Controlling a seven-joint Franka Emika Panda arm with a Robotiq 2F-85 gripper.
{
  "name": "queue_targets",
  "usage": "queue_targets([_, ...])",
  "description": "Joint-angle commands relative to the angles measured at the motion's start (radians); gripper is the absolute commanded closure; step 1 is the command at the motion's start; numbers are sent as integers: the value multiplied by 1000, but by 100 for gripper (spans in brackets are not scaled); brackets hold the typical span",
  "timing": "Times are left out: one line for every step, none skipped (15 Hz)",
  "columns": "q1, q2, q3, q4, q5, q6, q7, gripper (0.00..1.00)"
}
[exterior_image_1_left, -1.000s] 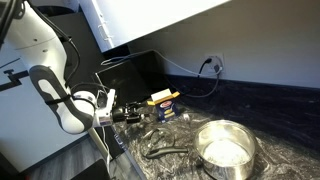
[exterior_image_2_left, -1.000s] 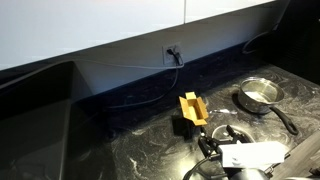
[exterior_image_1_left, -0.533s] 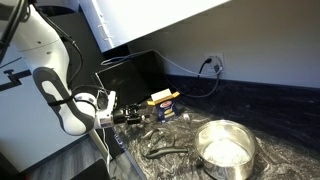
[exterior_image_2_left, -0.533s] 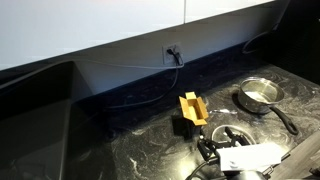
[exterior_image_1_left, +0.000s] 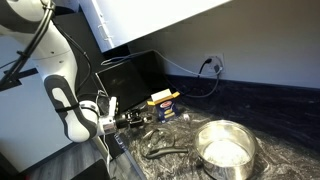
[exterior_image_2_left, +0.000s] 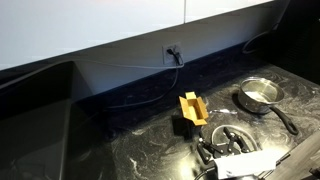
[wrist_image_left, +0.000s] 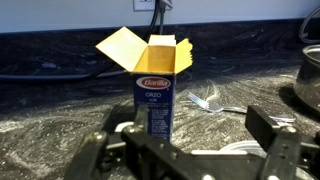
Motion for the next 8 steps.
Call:
queue_targets([10,66,-32,36,-39,-65,38,0])
queue_targets([8,82,-36,46,-49,-74,52,0])
queue_targets([6,96,-37,54,-65,-71,68,0])
queue_targets([5,109,-38,63,-81,-67,81,0])
queue_targets([5,122,-39,72,-97,-65,97,0])
queue_targets([6,136,-39,82,-110,-66,113,0])
queue_targets([6,149,-40,92,-120,-68,127,0])
queue_targets([9,164,-41,103,-121,-81,141,0])
